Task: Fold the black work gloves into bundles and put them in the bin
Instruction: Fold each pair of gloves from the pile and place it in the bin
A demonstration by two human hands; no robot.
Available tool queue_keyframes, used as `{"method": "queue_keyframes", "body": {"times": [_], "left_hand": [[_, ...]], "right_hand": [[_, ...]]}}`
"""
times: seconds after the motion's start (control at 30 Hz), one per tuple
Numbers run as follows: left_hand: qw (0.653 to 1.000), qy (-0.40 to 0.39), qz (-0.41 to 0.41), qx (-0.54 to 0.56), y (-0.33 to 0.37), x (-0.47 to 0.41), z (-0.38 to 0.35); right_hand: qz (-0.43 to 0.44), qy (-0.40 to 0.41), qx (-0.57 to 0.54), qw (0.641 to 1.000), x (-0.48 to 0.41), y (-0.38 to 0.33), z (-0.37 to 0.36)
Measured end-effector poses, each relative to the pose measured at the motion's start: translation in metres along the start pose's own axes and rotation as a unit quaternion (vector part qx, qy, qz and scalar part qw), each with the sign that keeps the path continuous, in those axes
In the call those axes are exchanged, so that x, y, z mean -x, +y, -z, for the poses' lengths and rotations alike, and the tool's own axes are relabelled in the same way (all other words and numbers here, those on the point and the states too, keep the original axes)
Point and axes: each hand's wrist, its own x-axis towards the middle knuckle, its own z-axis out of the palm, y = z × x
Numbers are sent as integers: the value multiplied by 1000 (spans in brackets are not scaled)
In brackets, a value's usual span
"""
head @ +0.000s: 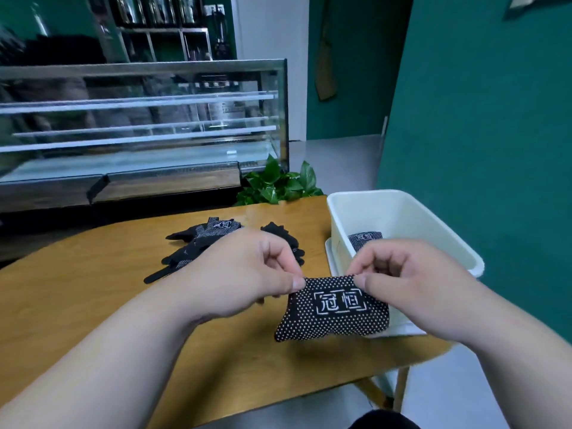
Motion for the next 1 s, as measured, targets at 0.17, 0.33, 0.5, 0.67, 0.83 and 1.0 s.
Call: {"method": "queue_keyframes", "body": {"times": [0.17, 0.33, 0.5, 0.67, 0.83, 1.0], "left_hand": [[997, 20, -16, -71, 36, -46, -12], [989, 45, -49, -130, 56, -104, -25], [983, 9, -45, -180, 56, -158, -45], [966, -47, -49, -248, 47, -195, -66], [909, -190, -48, -369, 37, -221, -89], [822, -288, -94, -482, 29, -242, -116]], "right_hand": [[-36, 29, 21, 999, -14, 3, 49], [-40, 62, 44, 996, -47, 21, 92], [-88, 44, 67, 993, -77, 57, 118], [-136, -7, 118, 984, -94, 81, 137], [-183, -118, 196, 956, -110, 101, 130], [-221, -196, 248, 923, -124, 117, 114]]}}
